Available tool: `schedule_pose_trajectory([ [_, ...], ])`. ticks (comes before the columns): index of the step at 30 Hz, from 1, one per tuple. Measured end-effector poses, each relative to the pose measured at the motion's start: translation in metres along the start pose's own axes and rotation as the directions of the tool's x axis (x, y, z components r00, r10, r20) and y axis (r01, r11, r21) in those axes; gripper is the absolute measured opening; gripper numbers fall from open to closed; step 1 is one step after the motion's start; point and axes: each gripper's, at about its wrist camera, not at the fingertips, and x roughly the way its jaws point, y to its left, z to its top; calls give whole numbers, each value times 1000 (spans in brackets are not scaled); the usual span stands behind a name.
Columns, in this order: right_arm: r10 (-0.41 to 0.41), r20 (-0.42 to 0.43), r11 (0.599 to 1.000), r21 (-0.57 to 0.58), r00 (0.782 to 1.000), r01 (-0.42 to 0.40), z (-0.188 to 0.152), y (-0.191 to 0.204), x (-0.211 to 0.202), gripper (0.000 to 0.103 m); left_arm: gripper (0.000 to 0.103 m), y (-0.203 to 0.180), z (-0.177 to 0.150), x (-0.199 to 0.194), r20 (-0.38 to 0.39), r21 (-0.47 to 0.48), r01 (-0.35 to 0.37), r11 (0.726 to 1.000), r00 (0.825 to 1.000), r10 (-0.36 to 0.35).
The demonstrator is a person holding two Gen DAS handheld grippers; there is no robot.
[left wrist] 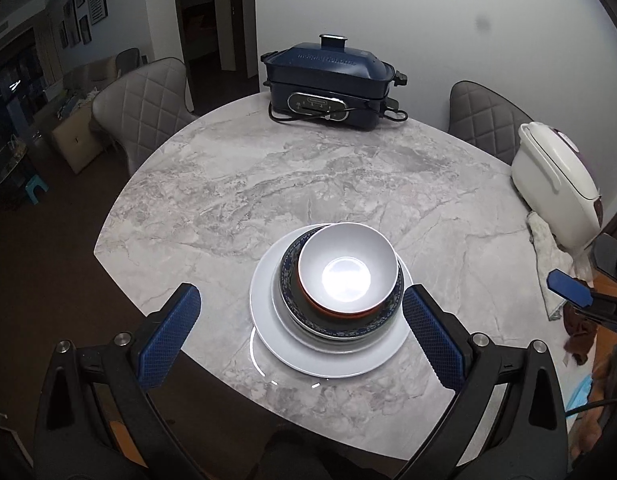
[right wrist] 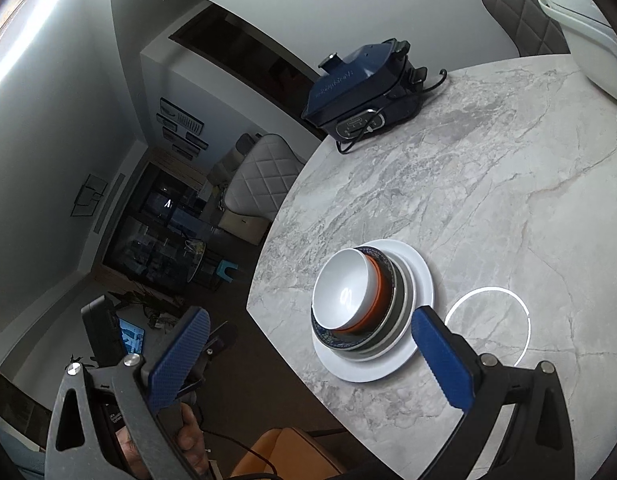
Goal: Organize plates and bowls
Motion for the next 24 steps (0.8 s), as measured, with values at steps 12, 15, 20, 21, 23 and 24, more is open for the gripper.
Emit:
schedule_pose_trajectory([
  [12, -269, 31, 962, -28, 963, 270, -14, 43, -2, 103, 101, -5, 12, 4, -98, 77, 97, 992, 991, -89],
  [15, -378, 33, 924, -48, 925, 379, -16, 54, 7, 103, 101, 14, 19, 25, -169, 60, 66, 996, 984, -55],
  [20, -482, 53, 872, -68, 875, 485, -15, 74, 18, 103, 101, 35, 31, 38, -172, 70, 56, 996, 984, -43],
  [21, -502, 57, 859, -79, 863, 506, -16, 78, 21, 103, 101, 38, 34, 40, -171, 72, 64, 995, 984, -51],
  [23, -541, 63, 833, -100, 839, 544, -16, 86, 27, 103, 101, 42, 40, 42, -170, 70, 76, 995, 983, -63],
  [24, -554, 67, 822, -109, 830, 558, -17, 89, 30, 103, 101, 44, 43, 43, -168, 71, 82, 994, 983, -69],
])
